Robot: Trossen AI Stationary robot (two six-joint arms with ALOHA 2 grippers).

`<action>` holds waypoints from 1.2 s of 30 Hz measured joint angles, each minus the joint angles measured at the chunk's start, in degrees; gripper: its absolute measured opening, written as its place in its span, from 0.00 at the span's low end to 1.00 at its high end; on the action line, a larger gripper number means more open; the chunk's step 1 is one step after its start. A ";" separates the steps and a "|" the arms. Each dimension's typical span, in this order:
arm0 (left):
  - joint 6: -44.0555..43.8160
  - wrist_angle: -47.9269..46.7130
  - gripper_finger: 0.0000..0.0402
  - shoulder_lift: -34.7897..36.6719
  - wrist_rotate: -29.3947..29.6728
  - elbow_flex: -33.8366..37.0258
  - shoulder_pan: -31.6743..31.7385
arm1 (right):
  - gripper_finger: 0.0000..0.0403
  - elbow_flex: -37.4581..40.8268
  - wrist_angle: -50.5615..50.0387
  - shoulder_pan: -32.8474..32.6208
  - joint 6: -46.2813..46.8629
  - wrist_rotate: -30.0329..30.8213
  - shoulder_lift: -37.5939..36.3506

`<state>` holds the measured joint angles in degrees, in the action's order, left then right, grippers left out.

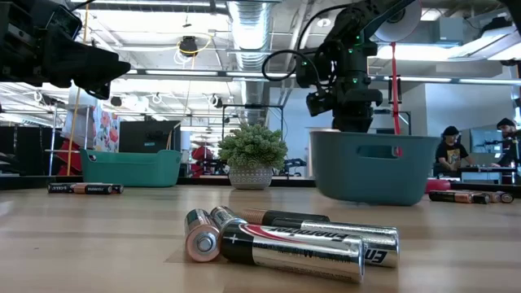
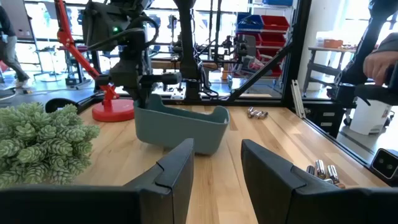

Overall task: Sort batteries
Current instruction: Adjust the blue bin on the table

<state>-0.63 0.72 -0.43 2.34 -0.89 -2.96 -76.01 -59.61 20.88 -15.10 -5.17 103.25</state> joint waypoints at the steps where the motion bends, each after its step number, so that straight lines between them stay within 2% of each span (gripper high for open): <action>1: 0.01 -0.01 0.32 0.00 -0.01 0.00 0.00 | 0.00 0.14 0.24 -0.37 -0.71 -0.53 0.15; 9: -0.01 0.01 0.32 0.00 -0.01 0.00 0.00 | 0.00 0.39 2.46 -4.13 -4.30 -1.26 1.73; 16: -0.01 -0.01 0.32 0.00 0.01 0.00 0.00 | 0.02 0.44 2.60 -3.03 -1.07 -1.24 2.96; 26: 0.01 0.01 0.32 0.00 -0.01 0.00 0.00 | 0.06 0.44 3.55 -3.21 -2.99 -1.20 3.03; 36: 0.01 0.00 0.32 0.00 0.01 0.00 0.00 | 0.14 0.44 3.30 -3.21 -3.32 -1.04 3.03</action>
<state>-0.62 0.72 -0.43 2.35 -0.89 -2.96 -75.57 -56.31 17.67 -18.41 -6.22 106.28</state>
